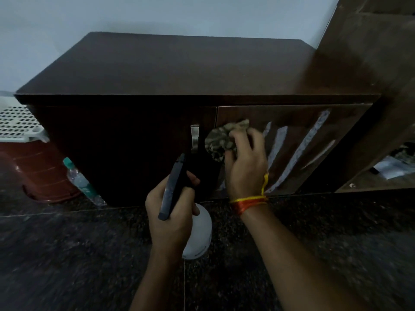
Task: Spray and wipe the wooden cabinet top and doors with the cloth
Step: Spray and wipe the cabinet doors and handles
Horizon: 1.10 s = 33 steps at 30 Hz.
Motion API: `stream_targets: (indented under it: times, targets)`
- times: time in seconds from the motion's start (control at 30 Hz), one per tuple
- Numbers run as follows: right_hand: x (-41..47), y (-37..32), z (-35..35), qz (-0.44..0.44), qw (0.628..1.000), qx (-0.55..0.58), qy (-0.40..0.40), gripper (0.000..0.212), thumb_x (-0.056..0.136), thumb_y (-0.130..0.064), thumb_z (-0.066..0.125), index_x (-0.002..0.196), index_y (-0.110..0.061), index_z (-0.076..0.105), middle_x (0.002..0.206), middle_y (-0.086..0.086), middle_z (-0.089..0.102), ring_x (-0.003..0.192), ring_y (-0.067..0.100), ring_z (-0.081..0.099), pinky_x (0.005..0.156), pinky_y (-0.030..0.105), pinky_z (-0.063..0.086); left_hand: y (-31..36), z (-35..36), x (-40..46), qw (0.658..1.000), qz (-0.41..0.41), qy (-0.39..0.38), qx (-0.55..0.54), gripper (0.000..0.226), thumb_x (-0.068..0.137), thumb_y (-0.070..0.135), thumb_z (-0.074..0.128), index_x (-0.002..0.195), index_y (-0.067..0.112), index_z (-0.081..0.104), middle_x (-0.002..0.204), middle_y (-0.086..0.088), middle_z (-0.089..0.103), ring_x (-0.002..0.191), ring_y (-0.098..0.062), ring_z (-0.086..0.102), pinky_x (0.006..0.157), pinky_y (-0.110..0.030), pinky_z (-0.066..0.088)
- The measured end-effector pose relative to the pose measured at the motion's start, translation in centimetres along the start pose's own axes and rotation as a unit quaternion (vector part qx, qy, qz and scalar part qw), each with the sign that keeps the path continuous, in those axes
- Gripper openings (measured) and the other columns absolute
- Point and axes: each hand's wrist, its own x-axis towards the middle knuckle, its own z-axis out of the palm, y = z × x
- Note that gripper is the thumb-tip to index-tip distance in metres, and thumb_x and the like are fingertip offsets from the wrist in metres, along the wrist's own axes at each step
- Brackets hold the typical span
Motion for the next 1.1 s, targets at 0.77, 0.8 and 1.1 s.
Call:
stream_targets:
  times: [0.77, 0.8, 1.1]
  targets:
    - [2.3, -1.2, -1.1, 0.041, 0.996, 0.057, 0.051, 0.023, 0.075, -0.003, 0.067, 0.095, -0.011, 0.059, 0.101, 0.009, 0.054, 0.089, 0.026, 0.056, 0.070, 0.024, 0.038, 0.0, 0.3, 0.0, 1.000, -0.014, -0.007, -0.002, 0.015, 0.080, 0.001, 0.049, 0.071, -0.001, 0.060, 0.054, -0.027, 0.049, 0.051, -0.031, 0.050, 0.052, -0.021, 0.044]
    - [3.2, -1.8, -1.5, 0.036, 0.996, 0.054, 0.065, 0.022, 0.075, -0.005, 0.068, 0.095, -0.011, 0.060, 0.101, 0.009, 0.053, 0.089, 0.026, 0.056, 0.070, 0.026, 0.041, 0.1, 0.3, 0.0, 1.000, -0.012, -0.010, 0.001, 0.014, 0.080, 0.000, 0.049, 0.073, -0.001, 0.061, 0.055, -0.027, 0.049, 0.050, -0.032, 0.049, 0.051, -0.022, 0.044]
    - [3.8, -1.1, -2.9, 0.020, 1.000, 0.016, 0.005, 0.027, 0.078, -0.002, 0.063, 0.102, -0.013, 0.059, 0.106, 0.011, 0.051, 0.091, 0.035, 0.055, 0.073, 0.042, 0.049, 1.5, 1.3, -0.3, 1.000, -0.009, -0.001, 0.006, 0.017, 0.085, 0.007, 0.048, 0.084, -0.003, 0.062, 0.066, -0.019, 0.055, 0.046, -0.020, 0.048, 0.051, -0.021, 0.042]
